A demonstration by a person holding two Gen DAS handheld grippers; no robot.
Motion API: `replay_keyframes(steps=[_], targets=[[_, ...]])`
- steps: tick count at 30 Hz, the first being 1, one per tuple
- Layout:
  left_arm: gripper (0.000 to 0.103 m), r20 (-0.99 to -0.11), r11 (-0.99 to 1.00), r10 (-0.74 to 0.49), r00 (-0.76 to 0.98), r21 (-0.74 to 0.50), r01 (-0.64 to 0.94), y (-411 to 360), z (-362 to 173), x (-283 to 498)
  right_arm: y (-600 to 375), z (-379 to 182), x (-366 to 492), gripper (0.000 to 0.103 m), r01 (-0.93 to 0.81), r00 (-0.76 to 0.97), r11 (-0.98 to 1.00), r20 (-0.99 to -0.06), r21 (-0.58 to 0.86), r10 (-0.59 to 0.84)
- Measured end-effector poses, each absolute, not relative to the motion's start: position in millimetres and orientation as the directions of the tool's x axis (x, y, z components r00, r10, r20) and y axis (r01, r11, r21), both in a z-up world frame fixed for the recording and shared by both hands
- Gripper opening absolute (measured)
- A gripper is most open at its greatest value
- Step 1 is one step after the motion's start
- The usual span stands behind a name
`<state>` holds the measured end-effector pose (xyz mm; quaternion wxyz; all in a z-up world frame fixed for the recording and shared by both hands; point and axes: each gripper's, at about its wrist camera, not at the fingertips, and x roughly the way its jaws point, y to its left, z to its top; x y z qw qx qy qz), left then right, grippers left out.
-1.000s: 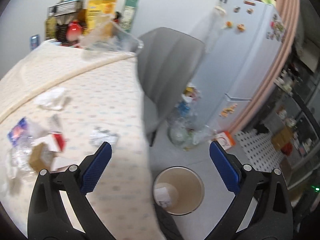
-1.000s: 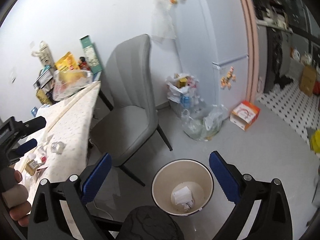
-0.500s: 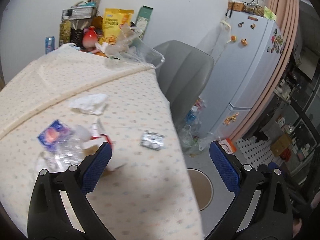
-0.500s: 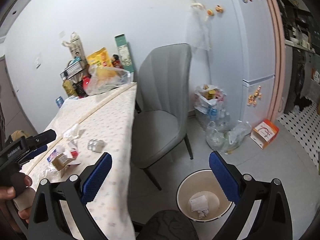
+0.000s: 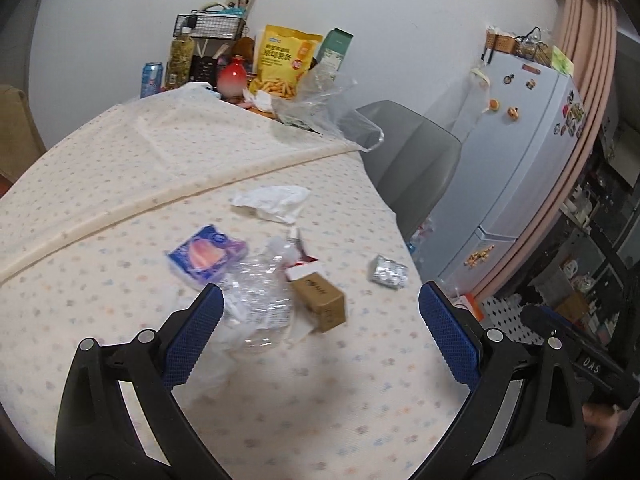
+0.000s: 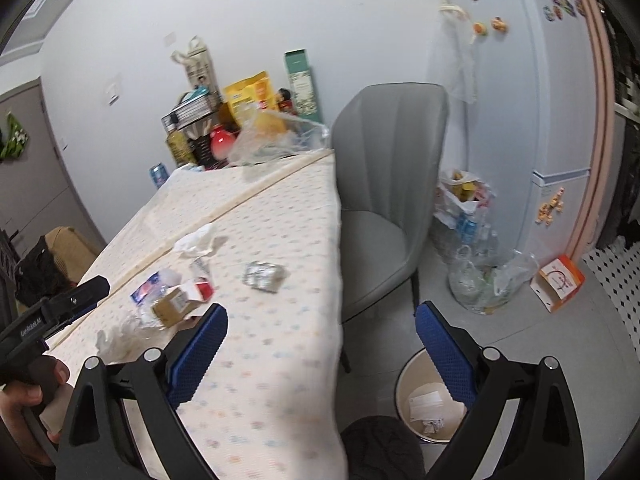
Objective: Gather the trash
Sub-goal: 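Move both tools back over the table toward the remaining trash, then grasp the white tissue with the left tool while the right tool grasps the small cardboard box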
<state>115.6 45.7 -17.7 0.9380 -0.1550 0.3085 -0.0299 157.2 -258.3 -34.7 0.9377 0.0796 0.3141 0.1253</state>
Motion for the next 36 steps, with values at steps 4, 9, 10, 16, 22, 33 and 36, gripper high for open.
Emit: replay_keyframes(steps=[4, 9, 10, 16, 22, 33, 36], targets=[[0.094, -0.563, 0.950, -0.137, 0.815, -0.309, -0.054, 69.3, -19.5, 107.4, -231.7, -35.0, 161.1, 0.090, -0.207, 0.755, 0.954, -0.584, 0.217, 0.297], [0.081, -0.594, 0.938, -0.129, 0.794, -0.334, -0.097, 101.5, -35.1, 107.7, -197.2, -35.8, 161.7, 0.086, -0.269, 0.727, 0.940, -0.596, 0.209, 0.341], [0.076, -0.612, 0.933, -0.132, 0.780, -0.343, -0.112, 108.2, -40.6, 109.8, -191.5, -36.3, 160.5, 0.086, -0.279, 0.725, 0.938, -0.595, 0.206, 0.347], [0.072, -0.659, 0.925, -0.103, 0.745, -0.339, -0.171, 127.2, -59.7, 110.5, -166.7, -40.2, 163.4, 0.083, -0.331, 0.692, 0.922, -0.614, 0.198, 0.380], [0.072, -0.702, 0.939, -0.121, 0.702, -0.310, -0.148, 117.1, -77.4, 116.4, -150.4, -46.6, 169.0, 0.083, -0.358, 0.668, 0.911, -0.625, 0.206, 0.404], [0.008, -0.705, 0.939, -0.112, 0.700, -0.306, -0.158, 125.8, -71.4, 104.7, -117.5, -59.2, 181.1, 0.078, -0.427, 0.606, 0.882, -0.660, 0.202, 0.444], [0.008, -0.688, 0.935, -0.087, 0.720, -0.306, -0.179, 136.3, -61.8, 98.9, -102.6, -63.8, 186.3, 0.073, -0.453, 0.587, 0.869, -0.668, 0.197, 0.457]])
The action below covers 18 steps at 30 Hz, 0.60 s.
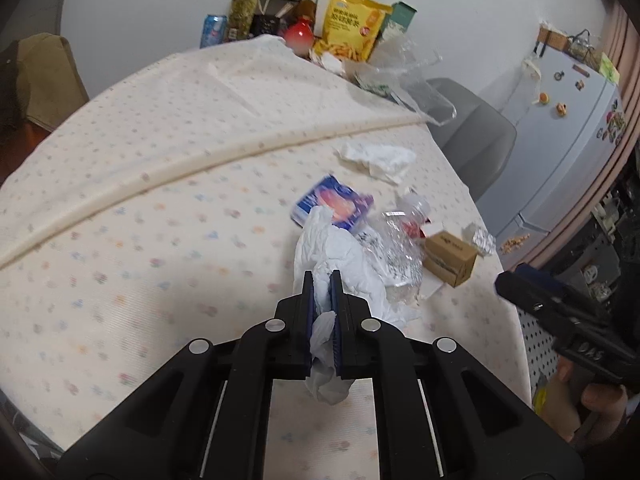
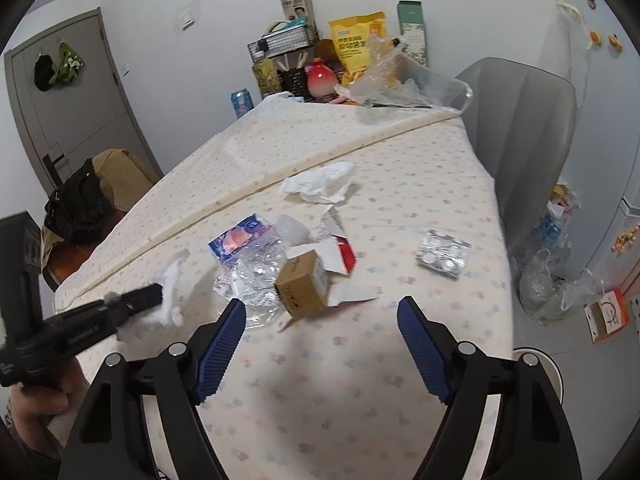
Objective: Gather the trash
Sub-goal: 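Grasp the white tissue with the left tool while the right tool grasps the small cardboard box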
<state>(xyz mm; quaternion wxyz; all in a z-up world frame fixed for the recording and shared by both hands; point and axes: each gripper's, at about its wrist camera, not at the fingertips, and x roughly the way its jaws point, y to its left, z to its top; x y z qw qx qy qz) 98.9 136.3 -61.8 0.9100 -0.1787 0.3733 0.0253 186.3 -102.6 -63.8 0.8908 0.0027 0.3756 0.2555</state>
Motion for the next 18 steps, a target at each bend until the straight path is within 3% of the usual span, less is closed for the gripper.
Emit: replay_keyframes(steps=[8, 10, 18], targets=[[0.008, -0.673, 0.916, -0.074, 0.736, -0.337, -0.216, 159.3, -58.3, 92.6, -67.2, -74.7, 203.5, 0.059, -0.466, 0.577, 0.874, -0.703, 0.135, 0.416], [0.008, -0.675, 0.917, -0.080, 0.733, -0.338, -0.211, 158.3, -59.4, 94.6, -64.5, -78.7, 208.0, 0.032, -0.461, 0.561, 0.877, -0.720, 0.138, 0.409], [0.008, -0.664, 0.920, -0.103, 0.741, -0.348, -0.183, 145.5, -57.3, 97.0, -83.8, -63.6, 194.0, 0.029, -0.464, 0.560, 0.863, -0.688, 0.201, 0.461]])
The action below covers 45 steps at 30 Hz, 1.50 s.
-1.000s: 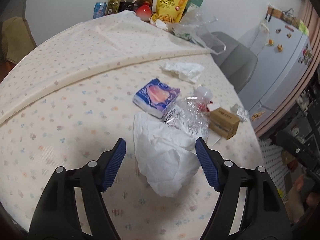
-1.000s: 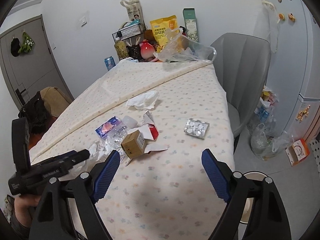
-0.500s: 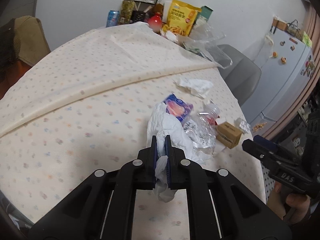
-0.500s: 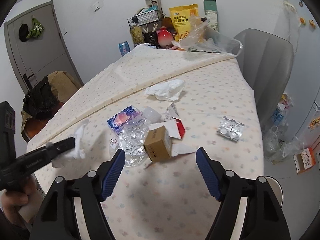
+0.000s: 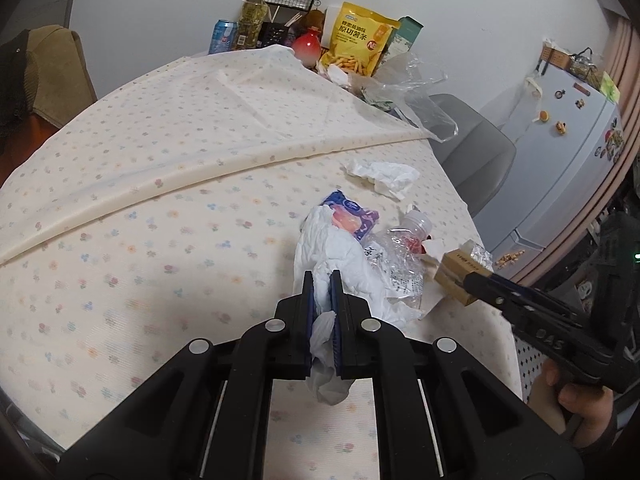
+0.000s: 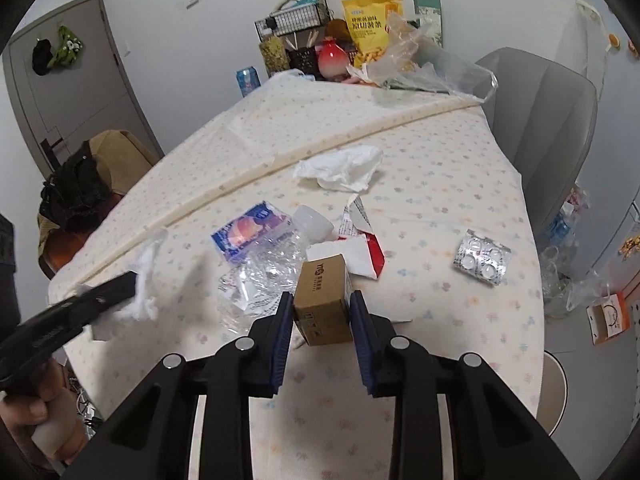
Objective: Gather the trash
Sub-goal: 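Grasp the white tissue with the left tool while the right tool grasps the small cardboard box, then carry the tissue and cardboard box in both tools over the trash bin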
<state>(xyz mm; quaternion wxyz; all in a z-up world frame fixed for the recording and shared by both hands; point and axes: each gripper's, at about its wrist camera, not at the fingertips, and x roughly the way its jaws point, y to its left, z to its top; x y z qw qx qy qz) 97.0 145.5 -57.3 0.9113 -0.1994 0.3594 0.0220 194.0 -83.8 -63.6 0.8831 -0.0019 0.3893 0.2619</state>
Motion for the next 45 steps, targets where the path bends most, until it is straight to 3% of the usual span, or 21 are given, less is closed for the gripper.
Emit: replay_keyframes(steps=[20, 32, 45], targets=[[0.008, -0.659, 0.953, -0.192, 0.728, -0.301, -0.021, 32.7, -35.8, 144.6, -224.7, -31.3, 164.4, 0.029, -0.317, 0.694, 0.909, -0.587, 0.270, 0.416], [0.008, -0.644, 0.943, -0.305, 0.701, -0.305, 0.131, -49.9, -26.7, 174.7, -305.3, -43.7, 165.8, 0.029, -0.157, 0.733, 0.943, -0.605, 0.294, 0.311], [0.008, -0.686, 0.933, -0.359, 0.632, -0.282, 0.224, -125.4, -40.0, 203.8, -370.4, -82.2, 175.3, 0.029, -0.034, 0.722, 0.942, -0.644, 0.333, 0.253]])
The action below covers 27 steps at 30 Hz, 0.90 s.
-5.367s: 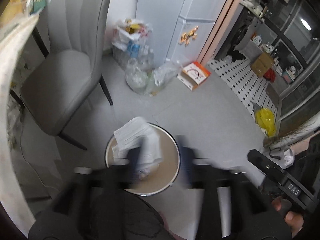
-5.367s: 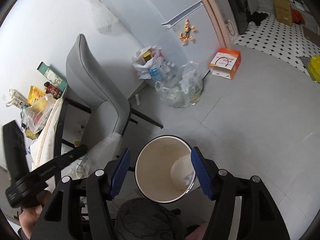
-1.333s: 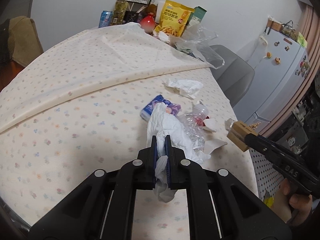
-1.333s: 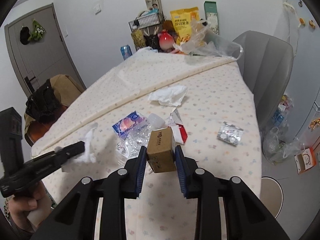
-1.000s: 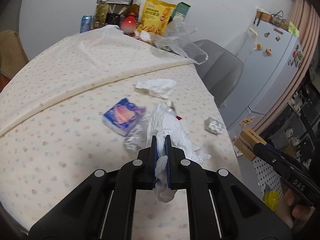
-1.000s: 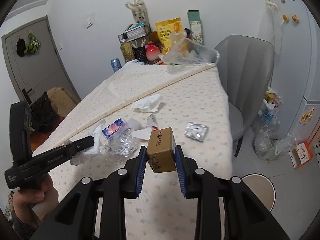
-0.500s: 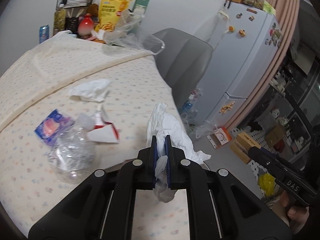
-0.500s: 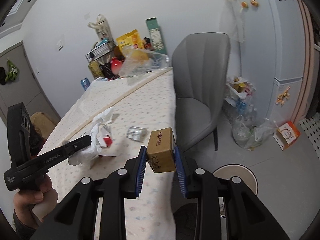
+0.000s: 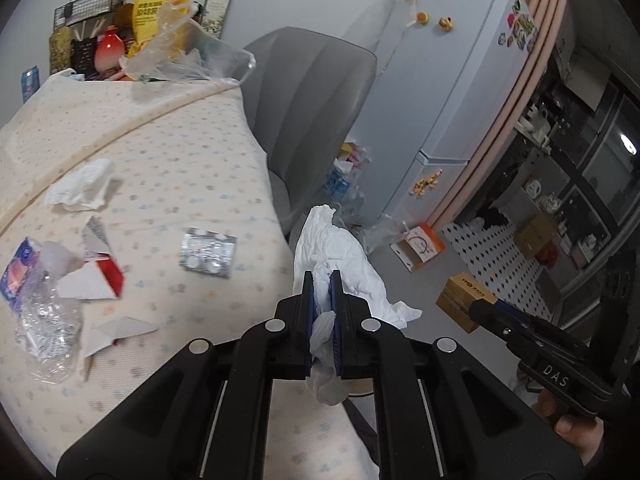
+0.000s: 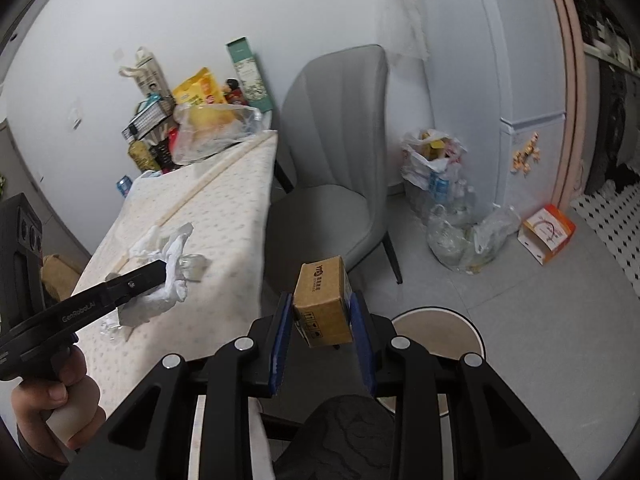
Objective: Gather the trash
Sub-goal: 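Carry the tissue and cardboard box in both tools over the trash bin, then open both tools to drop the tissue and box into the bin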
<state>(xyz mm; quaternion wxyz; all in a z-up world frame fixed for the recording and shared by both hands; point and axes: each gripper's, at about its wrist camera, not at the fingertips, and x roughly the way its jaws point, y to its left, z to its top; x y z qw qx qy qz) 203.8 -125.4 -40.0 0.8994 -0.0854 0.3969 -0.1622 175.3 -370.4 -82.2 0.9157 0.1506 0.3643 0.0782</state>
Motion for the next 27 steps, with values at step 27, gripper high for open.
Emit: replay_keyframes(steps=[27], targets=[[0.008, -0.810, 0.906, -0.375, 0.451, -0.217, 0.363, -257.3, -93.3, 241.7, -498.1, -132.4, 155.6, 0.061, 0.204, 0.753, 0.870, -0.640, 0.448, 0.153]])
